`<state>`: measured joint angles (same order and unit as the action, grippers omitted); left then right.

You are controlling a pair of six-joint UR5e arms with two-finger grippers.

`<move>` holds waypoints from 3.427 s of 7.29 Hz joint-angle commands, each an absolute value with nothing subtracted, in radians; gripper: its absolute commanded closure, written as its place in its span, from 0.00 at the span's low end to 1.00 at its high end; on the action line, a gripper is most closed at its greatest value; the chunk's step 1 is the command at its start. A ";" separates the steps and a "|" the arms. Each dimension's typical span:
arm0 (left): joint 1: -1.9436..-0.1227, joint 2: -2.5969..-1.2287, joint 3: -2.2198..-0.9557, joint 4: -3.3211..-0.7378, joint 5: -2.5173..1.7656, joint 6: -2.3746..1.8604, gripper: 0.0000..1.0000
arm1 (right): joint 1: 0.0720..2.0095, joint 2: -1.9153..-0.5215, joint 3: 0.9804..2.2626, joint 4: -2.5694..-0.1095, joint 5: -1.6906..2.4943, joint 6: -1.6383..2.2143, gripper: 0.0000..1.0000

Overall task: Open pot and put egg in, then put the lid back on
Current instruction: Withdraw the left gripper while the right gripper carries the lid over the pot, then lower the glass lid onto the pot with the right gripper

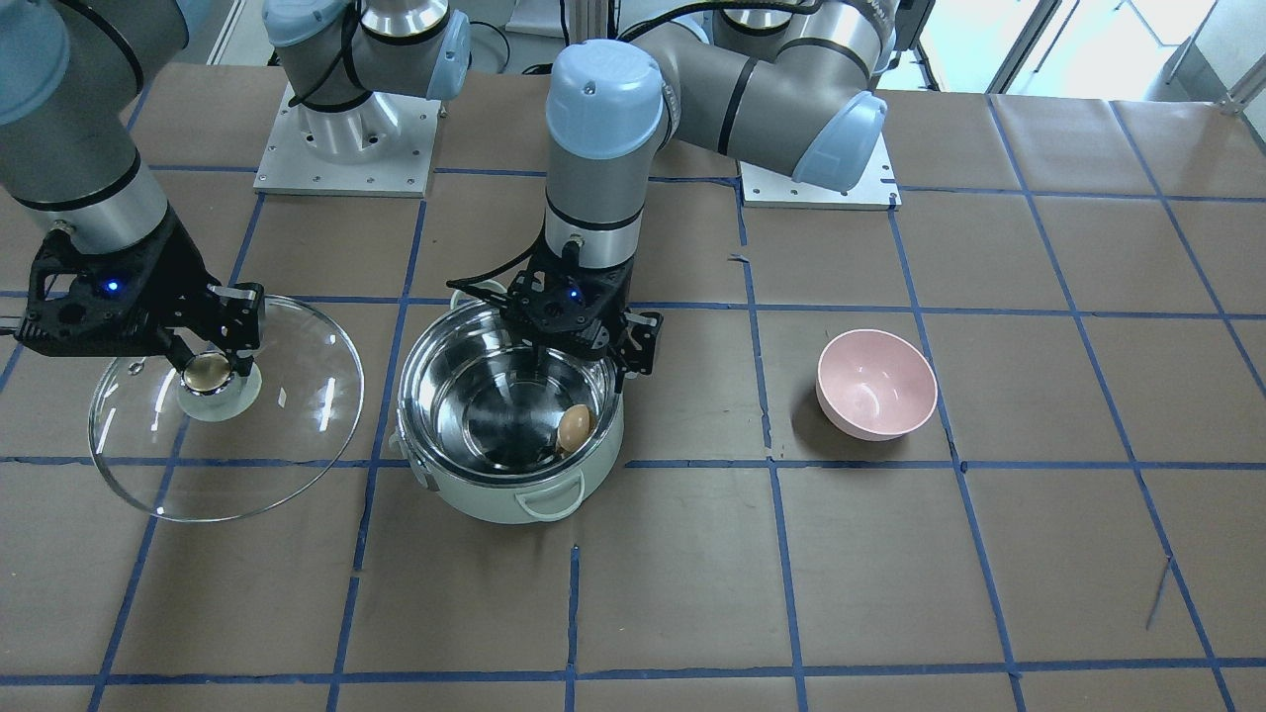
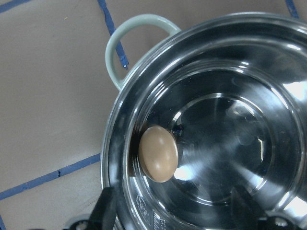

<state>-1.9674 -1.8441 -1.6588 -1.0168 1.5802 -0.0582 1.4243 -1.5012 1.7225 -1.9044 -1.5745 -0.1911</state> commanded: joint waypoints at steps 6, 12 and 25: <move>-1.545 -1.485 -1.495 -1.737 1.580 0.015 0.00 | 1.845 -1.478 1.710 -2.001 -1.585 0.400 0.74; -1.477 -1.542 -1.483 -1.727 1.562 0.060 0.00 | 1.875 -1.424 1.755 -2.039 -1.582 0.362 0.73; -1.485 -1.531 -1.488 -1.675 1.608 0.075 0.00 | 1.875 -1.420 1.796 -2.094 -1.577 0.379 0.15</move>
<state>-1.4861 -1.5329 -1.4890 -1.6756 1.6055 0.0751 1.8747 -1.4200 1.7962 -2.0939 -1.5756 0.3772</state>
